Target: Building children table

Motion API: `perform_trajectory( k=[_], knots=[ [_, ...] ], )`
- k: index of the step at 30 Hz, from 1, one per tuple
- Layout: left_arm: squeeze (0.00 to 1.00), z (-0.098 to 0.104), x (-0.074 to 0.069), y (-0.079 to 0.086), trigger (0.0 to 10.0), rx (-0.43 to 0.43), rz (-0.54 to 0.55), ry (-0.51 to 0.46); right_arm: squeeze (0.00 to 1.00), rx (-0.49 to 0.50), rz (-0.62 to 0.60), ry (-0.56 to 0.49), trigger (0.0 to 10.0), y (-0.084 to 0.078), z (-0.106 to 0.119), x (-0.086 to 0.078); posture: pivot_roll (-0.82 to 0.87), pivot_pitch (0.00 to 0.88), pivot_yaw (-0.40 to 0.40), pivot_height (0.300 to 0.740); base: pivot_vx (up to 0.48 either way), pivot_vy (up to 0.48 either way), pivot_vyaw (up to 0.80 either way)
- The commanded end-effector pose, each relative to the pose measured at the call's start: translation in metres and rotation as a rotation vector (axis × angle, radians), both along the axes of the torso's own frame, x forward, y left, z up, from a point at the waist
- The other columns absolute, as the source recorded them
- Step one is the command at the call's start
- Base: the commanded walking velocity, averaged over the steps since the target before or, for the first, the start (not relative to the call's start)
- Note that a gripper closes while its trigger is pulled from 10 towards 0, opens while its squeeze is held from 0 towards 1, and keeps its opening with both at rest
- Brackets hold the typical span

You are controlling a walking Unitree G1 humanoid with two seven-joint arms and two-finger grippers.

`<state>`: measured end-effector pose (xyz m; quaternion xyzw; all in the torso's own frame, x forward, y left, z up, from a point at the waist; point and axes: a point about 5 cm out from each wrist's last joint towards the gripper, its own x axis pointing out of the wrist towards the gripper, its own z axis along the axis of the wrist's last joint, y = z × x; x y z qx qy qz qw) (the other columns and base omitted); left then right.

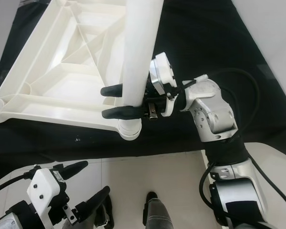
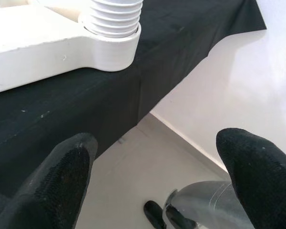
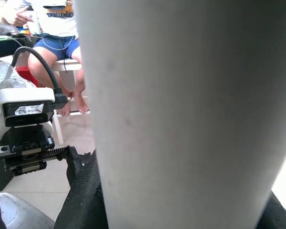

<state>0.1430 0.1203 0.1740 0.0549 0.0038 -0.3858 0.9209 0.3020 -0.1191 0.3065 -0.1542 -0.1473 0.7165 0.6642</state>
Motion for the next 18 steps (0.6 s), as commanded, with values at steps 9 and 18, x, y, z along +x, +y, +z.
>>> perform_trajectory(
  k=[9, 18],
  knots=[
    [0.0, -0.0052, -0.001, -0.002, 10.0, -0.007, 0.008, 0.021, 0.0, -0.023, -0.026, 0.113, 10.0, -0.0058, -0.0137, 0.0099, -0.01, 0.392, -0.023, 0.74, 0.0, 0.0, 0.0],
    [0.0, -0.0051, -0.0011, -0.0024, 10.0, -0.008, 0.009, 0.02, 0.0, -0.088, 0.029, 0.109, 10.0, -0.0032, -0.0208, 0.0062, -0.01, 0.387, -0.021, 0.74, 0.0, 0.0, 0.0]
  ],
)
